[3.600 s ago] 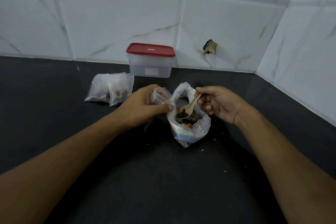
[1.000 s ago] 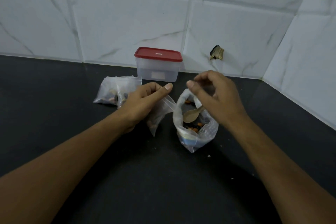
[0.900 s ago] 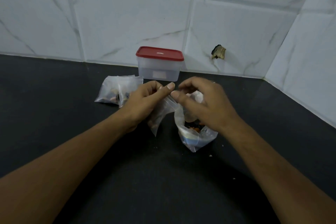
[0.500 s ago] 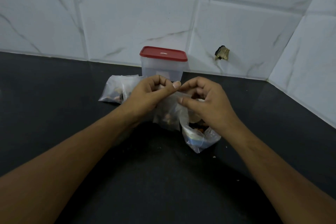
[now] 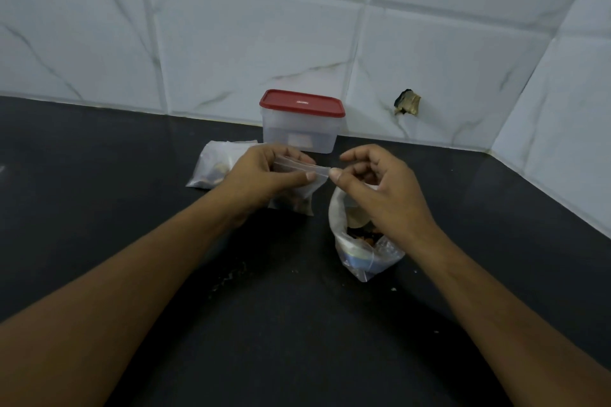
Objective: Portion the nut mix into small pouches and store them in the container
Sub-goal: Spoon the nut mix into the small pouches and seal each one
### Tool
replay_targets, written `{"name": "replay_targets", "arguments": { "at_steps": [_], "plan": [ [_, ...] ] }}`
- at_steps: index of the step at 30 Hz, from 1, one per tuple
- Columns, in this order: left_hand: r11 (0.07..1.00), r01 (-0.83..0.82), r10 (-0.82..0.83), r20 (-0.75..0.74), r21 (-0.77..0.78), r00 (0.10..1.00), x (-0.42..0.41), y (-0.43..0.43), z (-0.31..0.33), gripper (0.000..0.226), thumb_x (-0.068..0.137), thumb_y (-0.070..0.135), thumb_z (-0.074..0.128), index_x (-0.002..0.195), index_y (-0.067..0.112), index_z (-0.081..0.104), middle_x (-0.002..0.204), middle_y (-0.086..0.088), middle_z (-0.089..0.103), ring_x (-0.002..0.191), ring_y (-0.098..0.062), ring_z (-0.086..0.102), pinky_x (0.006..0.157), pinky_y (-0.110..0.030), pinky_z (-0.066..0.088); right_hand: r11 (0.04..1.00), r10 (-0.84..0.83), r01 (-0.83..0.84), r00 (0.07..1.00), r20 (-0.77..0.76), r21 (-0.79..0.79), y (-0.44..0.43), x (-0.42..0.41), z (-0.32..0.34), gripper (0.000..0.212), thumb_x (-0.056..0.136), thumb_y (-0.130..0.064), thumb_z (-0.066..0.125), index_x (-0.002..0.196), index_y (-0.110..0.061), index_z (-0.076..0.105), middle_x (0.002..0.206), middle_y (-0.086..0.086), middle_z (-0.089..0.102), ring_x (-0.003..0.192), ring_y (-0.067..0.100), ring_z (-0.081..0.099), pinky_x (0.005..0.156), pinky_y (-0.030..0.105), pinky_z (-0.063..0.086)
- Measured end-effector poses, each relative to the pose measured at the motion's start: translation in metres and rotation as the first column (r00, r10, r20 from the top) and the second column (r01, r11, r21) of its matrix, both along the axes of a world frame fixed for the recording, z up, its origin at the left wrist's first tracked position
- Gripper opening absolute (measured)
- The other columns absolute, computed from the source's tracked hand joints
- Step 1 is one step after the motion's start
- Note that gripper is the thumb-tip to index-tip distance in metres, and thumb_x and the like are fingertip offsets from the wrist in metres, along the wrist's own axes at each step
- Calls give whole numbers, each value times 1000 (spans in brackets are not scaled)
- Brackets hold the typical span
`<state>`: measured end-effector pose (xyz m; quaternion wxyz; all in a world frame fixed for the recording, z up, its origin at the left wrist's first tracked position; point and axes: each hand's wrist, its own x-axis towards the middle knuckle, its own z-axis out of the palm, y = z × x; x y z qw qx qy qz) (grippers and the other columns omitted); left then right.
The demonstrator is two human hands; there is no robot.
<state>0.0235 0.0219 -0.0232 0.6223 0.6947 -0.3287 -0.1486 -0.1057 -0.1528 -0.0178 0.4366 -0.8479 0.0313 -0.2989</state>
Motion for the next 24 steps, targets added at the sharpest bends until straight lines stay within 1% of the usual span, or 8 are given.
{"name": "replay_targets", "arguments": {
  "at_steps": [2, 6, 10, 11, 14, 18, 21, 24],
  "plan": [
    [999, 7, -8, 27, 42, 1000, 0, -1, 0, 14, 86, 18, 78, 101, 19, 76, 100, 0, 78, 99, -15, 73, 83, -33, 61, 1000, -12, 12, 1000, -6, -7, -2, 0, -1, 23, 92, -27, 77, 112, -19, 70, 90, -3, 72, 85, 6, 69, 74, 15, 53],
    [990, -63, 62, -14, -128, 998, 1, 0, 3, 9, 86, 13, 77, 95, 14, 74, 93, 3, 78, 89, -7, 73, 70, -25, 60, 1000, -18, 18, 1000, 0, -5, -2, 0, -1, 18, 93, -27, 76, 109, -20, 71, 91, -3, 72, 86, 6, 68, 75, 16, 54],
    [999, -46, 44, 65, 23, 997, 2, -1, -2, 13, 87, 19, 77, 100, 16, 75, 99, 1, 78, 97, -13, 74, 85, -38, 61, 1000, -21, 21, 1000, 1, -20, -3, 1, -1, 15, 93, -26, 76, 107, -21, 72, 91, -5, 72, 85, 5, 68, 74, 16, 54],
    [999, -51, 50, 67, 15, 997, 3, -1, -3, 12, 88, 19, 76, 99, 15, 75, 98, 0, 78, 96, -13, 74, 85, -38, 60, 1000, -20, 20, 1000, 0, -24, -3, 1, -1, 15, 93, -27, 76, 106, -21, 72, 90, -5, 72, 85, 4, 67, 73, 16, 53],
    [995, -56, 60, 51, -84, 997, 2, -1, 1, 12, 89, 15, 75, 100, 11, 74, 96, -1, 78, 92, -11, 74, 74, -27, 60, 1000, -22, 22, 1000, 9, -20, -3, 0, 0, 14, 93, -26, 76, 105, -21, 73, 90, -6, 72, 85, 4, 68, 73, 16, 54],
    [1000, 5, -6, 83, 8, 997, -1, -1, -3, 14, 89, 22, 75, 102, 15, 75, 100, -2, 78, 97, -15, 74, 86, -37, 60, 999, -10, 7, 999, -50, -50, -4, 1, -2, 14, 92, -26, 77, 105, -23, 73, 94, -6, 73, 88, 2, 68, 75, 15, 52],
    [988, -4, 0, -27, -154, 1000, -1, 0, 2, 23, 90, 19, 73, 109, 5, 73, 102, -11, 78, 94, -22, 75, 83, -39, 62, 993, -13, -3, 990, -139, -116, -5, 2, -4, 19, 91, -33, 78, 108, -27, 73, 105, -12, 71, 100, 0, 66, 83, 20, 53],
    [954, -13, -15, -89, -299, 996, -4, 0, 9, 31, 90, 17, 71, 114, -2, 70, 105, -19, 76, 93, -25, 73, 81, -36, 61, 987, -32, 9, 989, -145, -161, -3, 2, -3, 19, 90, -34, 79, 107, -26, 75, 106, -14, 70, 103, -1, 63, 83, 20, 50]
  ]
}}
